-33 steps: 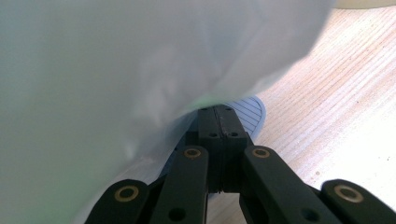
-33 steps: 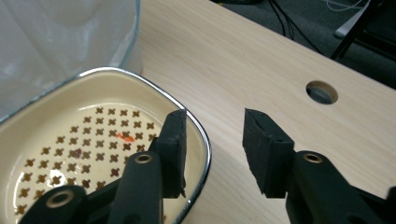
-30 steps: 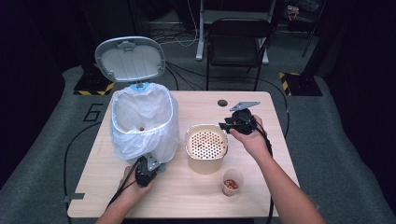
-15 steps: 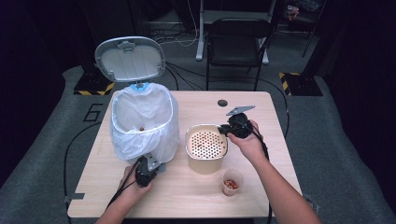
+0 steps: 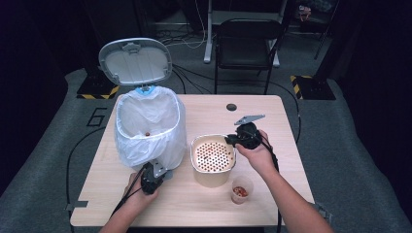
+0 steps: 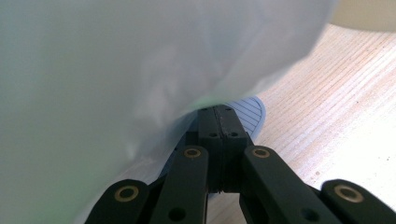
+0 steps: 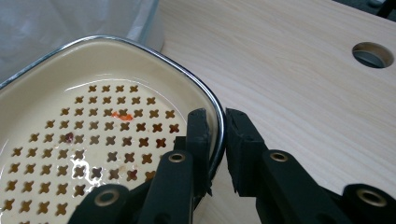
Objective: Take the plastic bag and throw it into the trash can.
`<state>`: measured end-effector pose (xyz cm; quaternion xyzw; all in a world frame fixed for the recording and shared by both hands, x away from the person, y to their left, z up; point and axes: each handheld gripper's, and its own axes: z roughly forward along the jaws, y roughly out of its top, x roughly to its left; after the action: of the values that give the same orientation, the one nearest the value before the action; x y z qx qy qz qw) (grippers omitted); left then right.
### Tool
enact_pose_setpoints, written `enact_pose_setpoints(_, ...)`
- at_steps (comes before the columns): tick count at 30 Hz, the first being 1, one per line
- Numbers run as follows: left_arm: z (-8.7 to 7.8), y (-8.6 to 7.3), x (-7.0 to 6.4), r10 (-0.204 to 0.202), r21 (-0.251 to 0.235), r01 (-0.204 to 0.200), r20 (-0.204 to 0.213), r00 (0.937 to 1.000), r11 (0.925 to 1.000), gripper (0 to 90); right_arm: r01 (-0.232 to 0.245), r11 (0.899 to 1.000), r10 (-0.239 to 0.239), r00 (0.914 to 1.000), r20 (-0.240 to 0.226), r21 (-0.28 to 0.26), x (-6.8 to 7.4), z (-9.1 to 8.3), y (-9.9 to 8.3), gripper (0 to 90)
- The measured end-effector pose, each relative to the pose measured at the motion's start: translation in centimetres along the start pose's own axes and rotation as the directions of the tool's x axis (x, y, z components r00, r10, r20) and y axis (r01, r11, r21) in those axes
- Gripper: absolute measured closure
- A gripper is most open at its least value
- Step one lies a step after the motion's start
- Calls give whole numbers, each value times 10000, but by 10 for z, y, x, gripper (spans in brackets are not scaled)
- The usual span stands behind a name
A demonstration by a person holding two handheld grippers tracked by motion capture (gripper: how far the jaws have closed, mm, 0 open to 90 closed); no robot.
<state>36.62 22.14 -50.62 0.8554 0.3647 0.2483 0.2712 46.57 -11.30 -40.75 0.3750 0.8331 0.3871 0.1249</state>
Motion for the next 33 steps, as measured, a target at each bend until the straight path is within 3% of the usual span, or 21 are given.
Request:
enact_pose_setpoints(12, 1, 0, 0, -58, -58, 57, -79, 10000, 10000, 900, 52, 10000, -54, 9994, -334, -74, 17, -13, -12, 751)
enact_pose_setpoints(22, 0, 0, 0, -16, 17, 16, -40, 10000, 10000, 900, -61, 9959, 16, 9987, -500, -898, 20, -42, -24, 535)
enact_pose_setpoints(25, 0, 0, 0, -10, 21, 10, -35, 10000, 10000, 900, 3, 9938, -49, 9992, -404, -1116, 20, -54, -33, 422)
enact_pose_setpoints(33, 1, 0, 0, -54, -79, 54, -63, 10000, 10000, 900, 224, 9920, -277, 9987, -419, -1240, 20, -69, -51, 343)
